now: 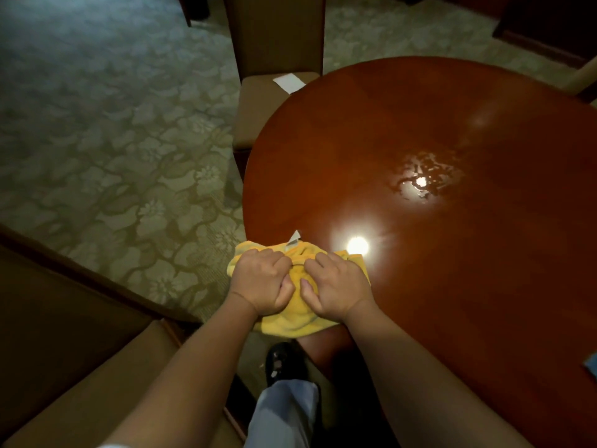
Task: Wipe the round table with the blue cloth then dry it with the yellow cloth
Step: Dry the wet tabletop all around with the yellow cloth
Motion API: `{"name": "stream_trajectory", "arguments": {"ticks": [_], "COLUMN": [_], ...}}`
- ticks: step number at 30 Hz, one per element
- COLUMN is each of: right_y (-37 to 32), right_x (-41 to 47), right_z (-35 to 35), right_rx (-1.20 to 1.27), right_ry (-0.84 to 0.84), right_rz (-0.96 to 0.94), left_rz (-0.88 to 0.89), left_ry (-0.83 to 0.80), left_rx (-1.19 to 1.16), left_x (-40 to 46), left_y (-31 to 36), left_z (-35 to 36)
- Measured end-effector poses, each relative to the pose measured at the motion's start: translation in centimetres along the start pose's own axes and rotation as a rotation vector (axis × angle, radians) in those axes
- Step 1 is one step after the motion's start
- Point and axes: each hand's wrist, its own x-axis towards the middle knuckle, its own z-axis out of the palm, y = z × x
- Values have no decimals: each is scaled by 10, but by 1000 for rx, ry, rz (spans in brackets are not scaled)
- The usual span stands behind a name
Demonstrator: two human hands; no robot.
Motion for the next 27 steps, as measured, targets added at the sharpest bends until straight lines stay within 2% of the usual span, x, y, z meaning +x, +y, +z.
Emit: {"name": "stream_trajectory", "arguments": {"ticks": [17,22,27], "right_y": [48,46,34], "right_x": [194,198,177], "right_z": [64,62,53], "right_rx": [42,35,28], "right_ry": [45,24,-14], "right_rz": [56,81,140], "left_rz": [32,47,-76], "left_ry": [52,27,58], "left_rx": [17,58,100], "left_x": [147,154,128], "left_y": [-160,-160,-133], "left_z": [-2,-7,-10]}}
